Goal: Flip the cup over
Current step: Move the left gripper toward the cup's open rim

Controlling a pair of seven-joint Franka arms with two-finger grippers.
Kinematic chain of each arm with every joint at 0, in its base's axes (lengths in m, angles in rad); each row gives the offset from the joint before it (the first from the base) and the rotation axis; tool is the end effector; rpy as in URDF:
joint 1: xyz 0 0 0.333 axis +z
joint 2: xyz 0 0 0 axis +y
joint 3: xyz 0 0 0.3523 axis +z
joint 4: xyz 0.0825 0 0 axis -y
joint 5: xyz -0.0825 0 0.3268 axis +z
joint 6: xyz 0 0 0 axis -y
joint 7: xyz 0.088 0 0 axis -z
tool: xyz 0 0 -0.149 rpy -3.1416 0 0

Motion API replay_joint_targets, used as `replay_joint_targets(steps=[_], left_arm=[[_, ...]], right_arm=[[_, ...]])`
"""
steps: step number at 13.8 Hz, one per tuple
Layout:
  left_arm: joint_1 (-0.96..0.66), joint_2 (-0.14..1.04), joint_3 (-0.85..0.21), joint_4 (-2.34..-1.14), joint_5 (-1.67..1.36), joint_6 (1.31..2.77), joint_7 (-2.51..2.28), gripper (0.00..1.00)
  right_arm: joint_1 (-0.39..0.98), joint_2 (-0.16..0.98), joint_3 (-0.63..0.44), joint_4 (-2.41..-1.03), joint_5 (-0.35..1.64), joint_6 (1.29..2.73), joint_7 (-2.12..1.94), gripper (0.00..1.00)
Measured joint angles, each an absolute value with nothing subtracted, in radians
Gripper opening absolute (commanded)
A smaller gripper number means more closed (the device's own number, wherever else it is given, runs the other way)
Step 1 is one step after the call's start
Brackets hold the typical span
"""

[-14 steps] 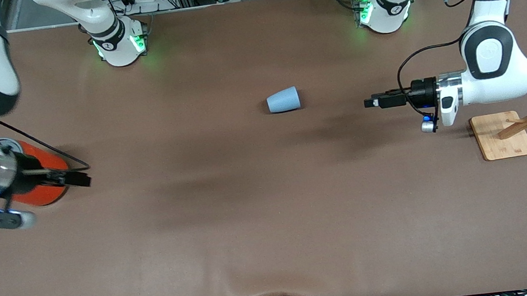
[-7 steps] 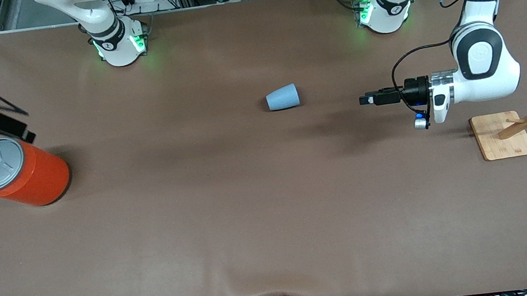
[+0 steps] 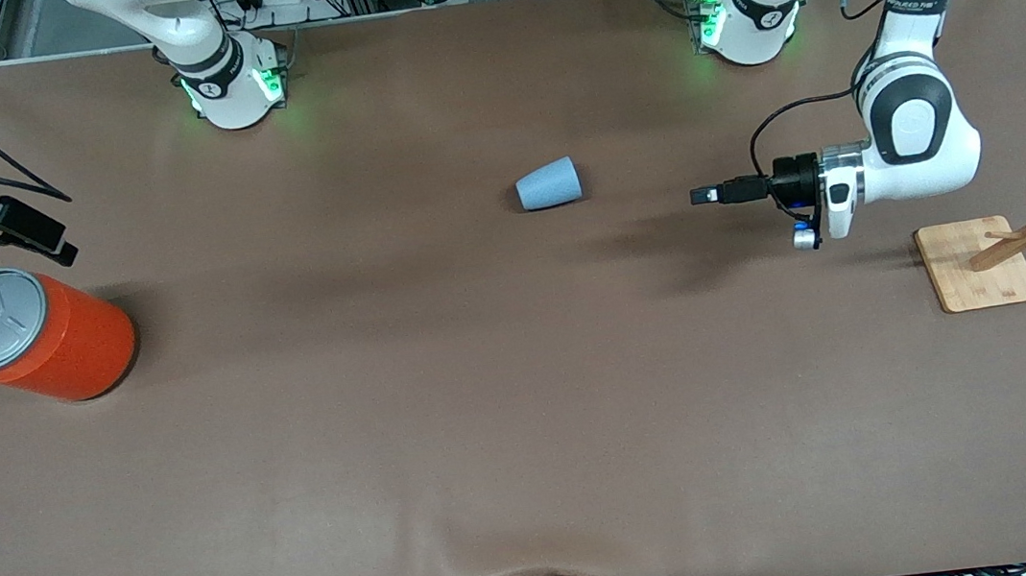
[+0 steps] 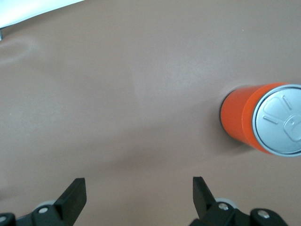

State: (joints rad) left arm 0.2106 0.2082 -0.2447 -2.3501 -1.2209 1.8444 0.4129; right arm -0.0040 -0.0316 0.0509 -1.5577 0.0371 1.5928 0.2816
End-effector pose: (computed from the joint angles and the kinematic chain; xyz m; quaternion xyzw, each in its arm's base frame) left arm 0.4337 -0.1261 0.3147 0.8105 0.1555 -0.1948 0.5300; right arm 0.4910 0.0290 0.6420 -0.9924 0.1168 -0.0300 0.0229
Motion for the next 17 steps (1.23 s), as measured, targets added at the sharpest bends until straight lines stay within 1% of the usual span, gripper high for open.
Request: replay_joint_targets(steps=[3,5,10,13,17], left_arm=[[0.201,0.215,-0.255,-2.384,-1.273,1.862,0.47,1.0],[0.2,0.215,-0.263,-2.406,-1.285,1.864,0.492,1.0],[0.198,0.215,-0.289,-2.481,-1.398,1.866,0.597,1.0],[0.198,0.215,-0.327,-2.514,-1.463,1.878,0.617,1.0],[0.196,0.219,-0.387,-2.545,-1.53,1.935,0.654,1.0]], right_arm=[[-0.016,-0.034,0.042,-1.55,0.022,1.597,0.236,1.0],[-0.018,-0.034,0.042,-1.547,-0.026,1.592,0.199,1.0],[-0.018,-0.034,0.046,-1.545,-0.044,1.548,0.188,1.0],[-0.018,-0.034,0.045,-1.545,-0.044,1.546,0.188,1.0],[-0.018,-0.034,0.043,-1.545,-0.044,1.54,0.188,1.0]])
